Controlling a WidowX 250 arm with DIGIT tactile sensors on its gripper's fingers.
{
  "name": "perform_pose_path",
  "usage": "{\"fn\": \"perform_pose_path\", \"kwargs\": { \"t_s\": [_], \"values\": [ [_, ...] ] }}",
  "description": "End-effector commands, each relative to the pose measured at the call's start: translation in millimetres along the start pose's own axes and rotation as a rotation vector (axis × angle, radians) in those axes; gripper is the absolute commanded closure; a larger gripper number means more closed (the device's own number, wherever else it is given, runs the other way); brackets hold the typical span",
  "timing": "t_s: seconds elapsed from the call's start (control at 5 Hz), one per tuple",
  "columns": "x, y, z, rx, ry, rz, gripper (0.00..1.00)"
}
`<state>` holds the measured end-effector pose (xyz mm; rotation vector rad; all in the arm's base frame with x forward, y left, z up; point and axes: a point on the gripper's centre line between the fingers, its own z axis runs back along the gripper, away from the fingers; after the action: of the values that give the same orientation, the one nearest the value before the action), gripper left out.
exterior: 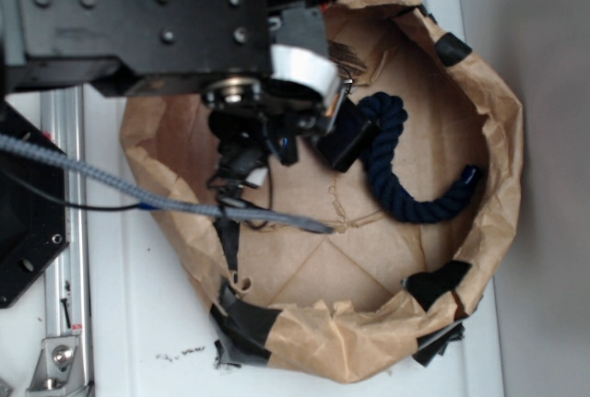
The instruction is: Grab the wood chip.
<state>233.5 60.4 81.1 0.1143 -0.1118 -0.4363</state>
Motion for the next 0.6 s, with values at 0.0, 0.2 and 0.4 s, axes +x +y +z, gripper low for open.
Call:
{"fn": "perform_pose_path", "kwargs": {
  "t_s": [0.0,0.2,0.4],
  "values": [
    [-14.5,38.6,-8.3,0.022,0.001,-0.053,0.0],
    [-12.8,41.8,-11.7,0.078,0.035,-0.104,0.0],
    [-11.9,47.7,-7.6,0.114,0.038,-0.12,0.0]
  ]
}}
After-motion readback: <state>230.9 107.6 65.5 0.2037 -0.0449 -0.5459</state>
